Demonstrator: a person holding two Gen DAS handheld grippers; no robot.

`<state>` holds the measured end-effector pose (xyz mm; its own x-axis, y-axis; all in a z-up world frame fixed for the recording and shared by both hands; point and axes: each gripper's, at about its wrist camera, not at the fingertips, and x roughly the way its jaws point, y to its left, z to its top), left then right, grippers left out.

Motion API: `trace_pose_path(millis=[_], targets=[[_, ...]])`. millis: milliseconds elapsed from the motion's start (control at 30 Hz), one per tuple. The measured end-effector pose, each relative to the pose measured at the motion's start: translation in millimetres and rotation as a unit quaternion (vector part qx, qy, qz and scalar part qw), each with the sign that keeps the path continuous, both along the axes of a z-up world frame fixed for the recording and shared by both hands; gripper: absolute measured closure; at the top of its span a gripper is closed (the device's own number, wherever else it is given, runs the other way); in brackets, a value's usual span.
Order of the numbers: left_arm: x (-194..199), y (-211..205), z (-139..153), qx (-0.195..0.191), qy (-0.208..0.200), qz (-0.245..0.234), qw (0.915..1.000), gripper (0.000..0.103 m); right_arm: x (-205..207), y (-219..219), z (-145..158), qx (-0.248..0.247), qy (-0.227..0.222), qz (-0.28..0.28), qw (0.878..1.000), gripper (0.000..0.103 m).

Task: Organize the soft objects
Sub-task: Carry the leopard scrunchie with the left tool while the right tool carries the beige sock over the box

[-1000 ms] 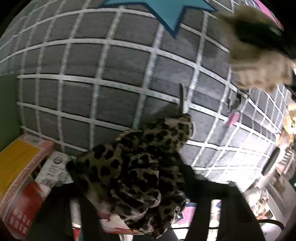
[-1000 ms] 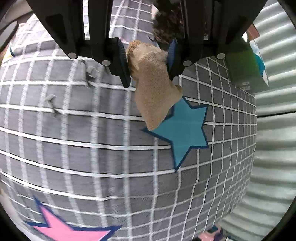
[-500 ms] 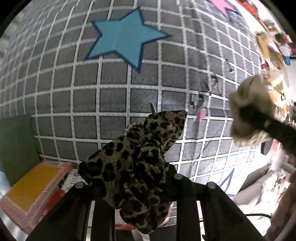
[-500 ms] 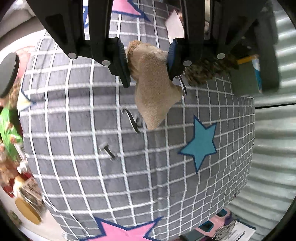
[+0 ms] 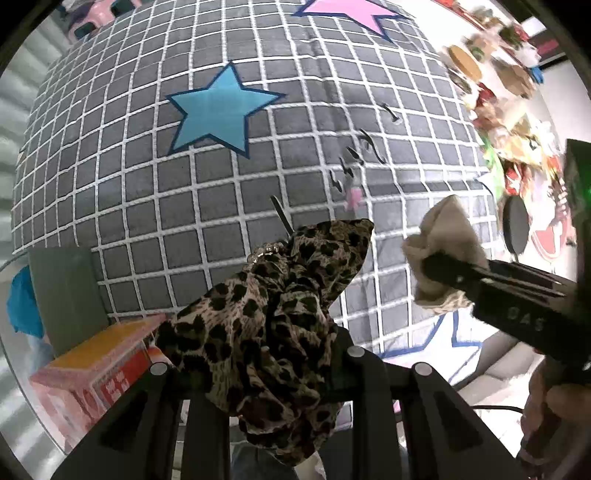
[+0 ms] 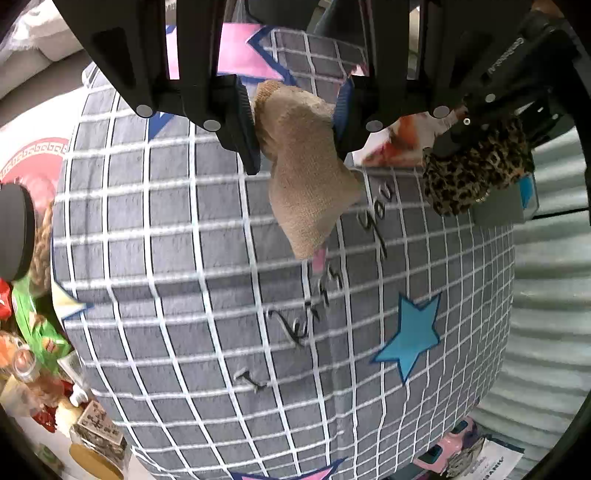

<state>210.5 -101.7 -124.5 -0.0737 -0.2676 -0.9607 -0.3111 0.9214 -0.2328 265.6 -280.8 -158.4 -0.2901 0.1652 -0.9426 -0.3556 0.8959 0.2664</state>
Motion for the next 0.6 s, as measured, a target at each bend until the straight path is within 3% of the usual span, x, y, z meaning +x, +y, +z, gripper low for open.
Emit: trace_pose_path(millis=[367, 600], targets=[[-38.9, -21.9, 6.1, -0.017, -0.030, -0.059, 0.9977, 0.077, -56.0, -9.6, 16.2, -0.010, -0.005, -0.013, 1.000, 0.065], [-79.0, -16.6, 26.7, -0.020, -0.055, -0.085, 0.9947, 0.077, -98.9, -10.4, 31.5, -0.014, -0.012, -0.019, 1.000, 0.065]])
